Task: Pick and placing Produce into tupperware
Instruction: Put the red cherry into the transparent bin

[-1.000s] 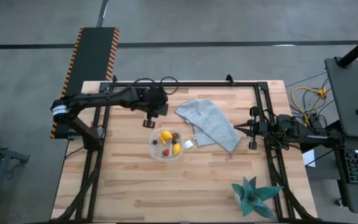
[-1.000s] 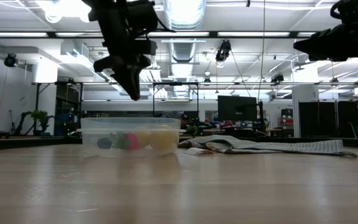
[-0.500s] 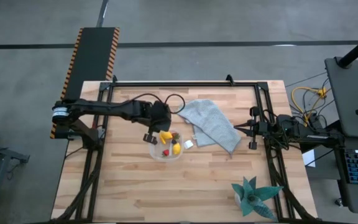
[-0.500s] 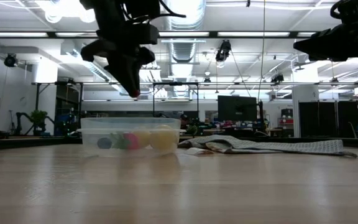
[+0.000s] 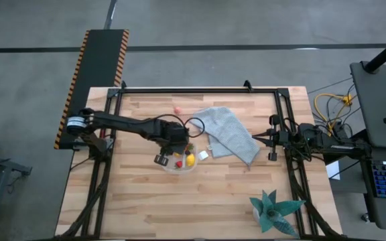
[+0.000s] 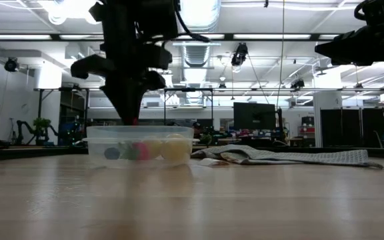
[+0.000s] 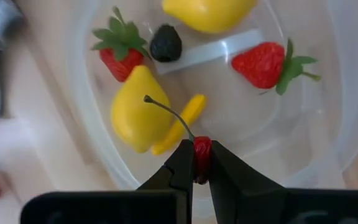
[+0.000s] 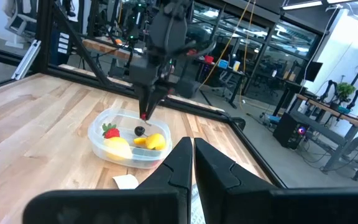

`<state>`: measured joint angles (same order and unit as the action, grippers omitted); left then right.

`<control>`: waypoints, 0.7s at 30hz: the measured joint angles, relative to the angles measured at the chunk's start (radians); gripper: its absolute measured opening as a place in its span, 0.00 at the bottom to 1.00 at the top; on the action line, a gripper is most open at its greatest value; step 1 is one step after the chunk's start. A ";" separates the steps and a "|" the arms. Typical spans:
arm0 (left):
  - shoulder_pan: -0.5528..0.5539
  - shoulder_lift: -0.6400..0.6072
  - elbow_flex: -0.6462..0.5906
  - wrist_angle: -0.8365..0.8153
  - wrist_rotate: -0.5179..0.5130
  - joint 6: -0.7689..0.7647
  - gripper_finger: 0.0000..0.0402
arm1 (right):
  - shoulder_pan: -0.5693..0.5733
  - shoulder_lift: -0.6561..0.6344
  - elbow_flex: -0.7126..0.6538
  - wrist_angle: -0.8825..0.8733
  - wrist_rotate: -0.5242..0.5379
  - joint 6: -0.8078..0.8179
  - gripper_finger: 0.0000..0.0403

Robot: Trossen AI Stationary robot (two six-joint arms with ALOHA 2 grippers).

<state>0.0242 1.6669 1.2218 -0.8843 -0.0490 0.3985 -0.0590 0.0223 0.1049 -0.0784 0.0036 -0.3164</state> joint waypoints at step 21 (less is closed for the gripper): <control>0.000 0.152 -0.018 0.007 0.069 0.001 0.03 | 0.000 0.000 0.000 -0.003 0.000 0.001 0.02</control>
<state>0.0242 1.8193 1.2039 -0.8775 0.0203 0.3992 -0.0593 0.0227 0.1047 -0.0818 0.0036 -0.3153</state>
